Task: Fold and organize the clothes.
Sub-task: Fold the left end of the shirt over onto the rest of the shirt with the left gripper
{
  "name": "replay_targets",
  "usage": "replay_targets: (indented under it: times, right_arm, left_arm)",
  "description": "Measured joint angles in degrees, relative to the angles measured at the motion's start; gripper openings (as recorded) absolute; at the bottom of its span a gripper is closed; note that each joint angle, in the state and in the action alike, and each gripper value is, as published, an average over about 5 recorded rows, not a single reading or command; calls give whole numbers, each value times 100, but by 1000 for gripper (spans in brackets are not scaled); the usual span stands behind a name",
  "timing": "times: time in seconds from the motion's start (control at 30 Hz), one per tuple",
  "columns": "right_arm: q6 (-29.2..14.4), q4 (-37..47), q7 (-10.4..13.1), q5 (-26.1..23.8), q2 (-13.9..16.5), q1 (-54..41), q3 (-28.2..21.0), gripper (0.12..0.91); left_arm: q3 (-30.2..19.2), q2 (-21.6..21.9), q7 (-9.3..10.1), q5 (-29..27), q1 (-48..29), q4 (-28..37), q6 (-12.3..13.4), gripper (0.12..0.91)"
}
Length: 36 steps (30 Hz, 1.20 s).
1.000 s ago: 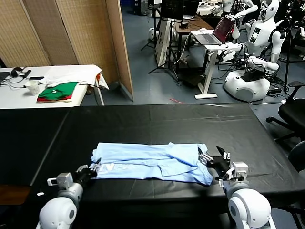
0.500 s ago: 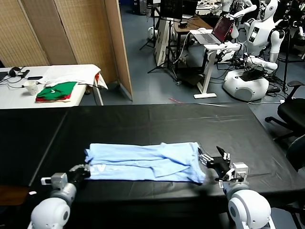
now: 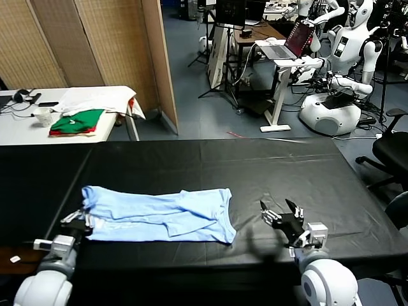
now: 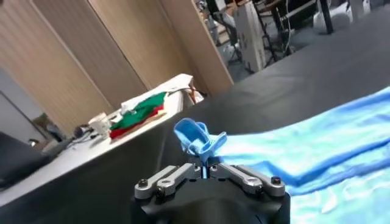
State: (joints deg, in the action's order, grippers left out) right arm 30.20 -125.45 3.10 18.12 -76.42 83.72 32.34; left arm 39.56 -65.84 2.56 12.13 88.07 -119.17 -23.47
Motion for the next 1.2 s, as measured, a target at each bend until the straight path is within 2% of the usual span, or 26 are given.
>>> replay_targets:
  times: [0.23, 0.37, 0.6, 0.77, 0.97, 1.2]
  right_arm:
    - [-205, -83, -88, -287, -168, 492, 262, 907]
    - [-249, -176, -106, -451, -319, 750, 415, 907]
    - [-277, -319, -119, -524, -493, 1014, 604, 907]
    - [-278, -373, -124, -542, -529, 1065, 647, 907]
    - [-275, -414, -134, -560, -537, 1079, 648, 907]
    - [-274, -395, -148, -578, -534, 1068, 596, 907]
  left_arm:
    - [-768, -508, 115, 1463, -334, -242, -274, 179]
    - [-1330, -725, 198, 1929, -580, -245, -347, 179]
    - [-2181, -1078, 221, 2130, -956, -78, -368, 179]
    - [-2607, -1286, 217, 2110, -1157, 93, -345, 179]
    - [-2854, -1499, 204, 1911, -1284, 299, -295, 179]
    - [-2884, -1603, 188, 1739, -1327, 570, -183, 179]
